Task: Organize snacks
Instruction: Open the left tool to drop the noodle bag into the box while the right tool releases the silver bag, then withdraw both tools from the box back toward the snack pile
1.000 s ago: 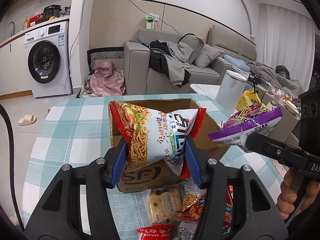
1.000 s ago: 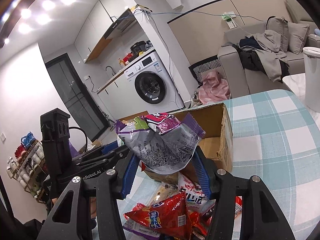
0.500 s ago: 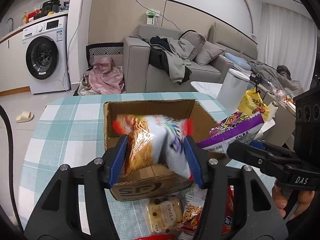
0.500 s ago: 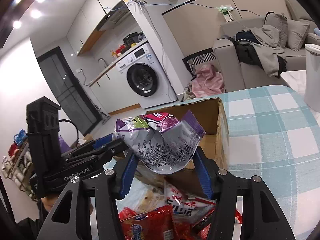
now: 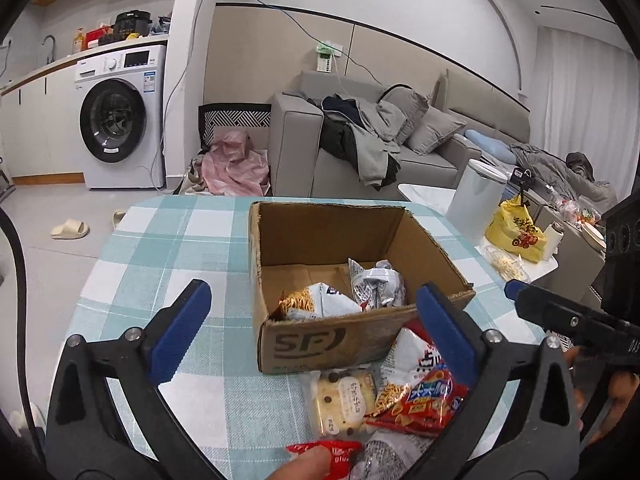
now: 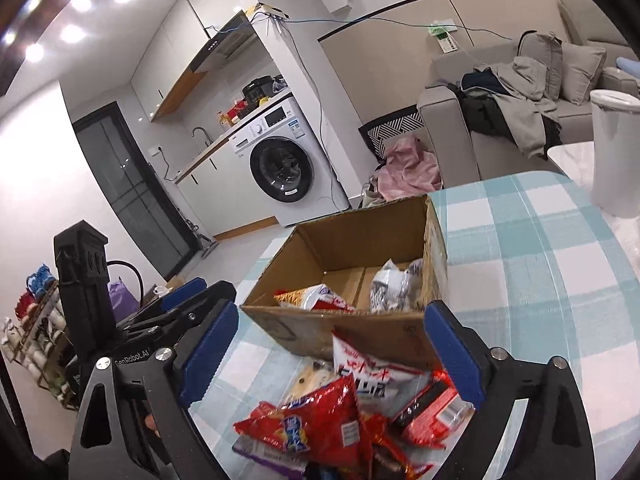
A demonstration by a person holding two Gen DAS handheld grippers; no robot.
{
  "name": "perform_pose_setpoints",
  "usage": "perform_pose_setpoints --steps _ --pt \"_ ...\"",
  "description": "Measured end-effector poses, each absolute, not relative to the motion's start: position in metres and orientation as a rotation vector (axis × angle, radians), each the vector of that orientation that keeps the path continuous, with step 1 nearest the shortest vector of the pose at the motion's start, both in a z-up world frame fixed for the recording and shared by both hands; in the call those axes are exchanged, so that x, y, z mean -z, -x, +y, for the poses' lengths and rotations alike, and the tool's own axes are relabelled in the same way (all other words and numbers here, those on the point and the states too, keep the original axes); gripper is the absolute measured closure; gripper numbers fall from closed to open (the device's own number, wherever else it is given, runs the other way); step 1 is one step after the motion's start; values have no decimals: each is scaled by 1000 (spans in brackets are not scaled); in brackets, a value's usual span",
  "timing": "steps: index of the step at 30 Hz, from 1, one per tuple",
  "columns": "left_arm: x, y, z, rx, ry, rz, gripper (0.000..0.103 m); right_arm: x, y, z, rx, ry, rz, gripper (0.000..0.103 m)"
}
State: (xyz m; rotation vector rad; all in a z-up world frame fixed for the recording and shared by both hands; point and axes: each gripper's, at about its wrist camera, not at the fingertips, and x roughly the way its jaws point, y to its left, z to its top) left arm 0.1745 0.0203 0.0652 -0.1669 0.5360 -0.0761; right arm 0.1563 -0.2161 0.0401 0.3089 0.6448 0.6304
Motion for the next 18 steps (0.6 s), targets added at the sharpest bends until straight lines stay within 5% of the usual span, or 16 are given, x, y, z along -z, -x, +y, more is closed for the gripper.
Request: perform_pose_setpoints --steps 18 --pt "-46 -101 23 49 116 564 1 -16 -114 -221 -587 -210 682 0"
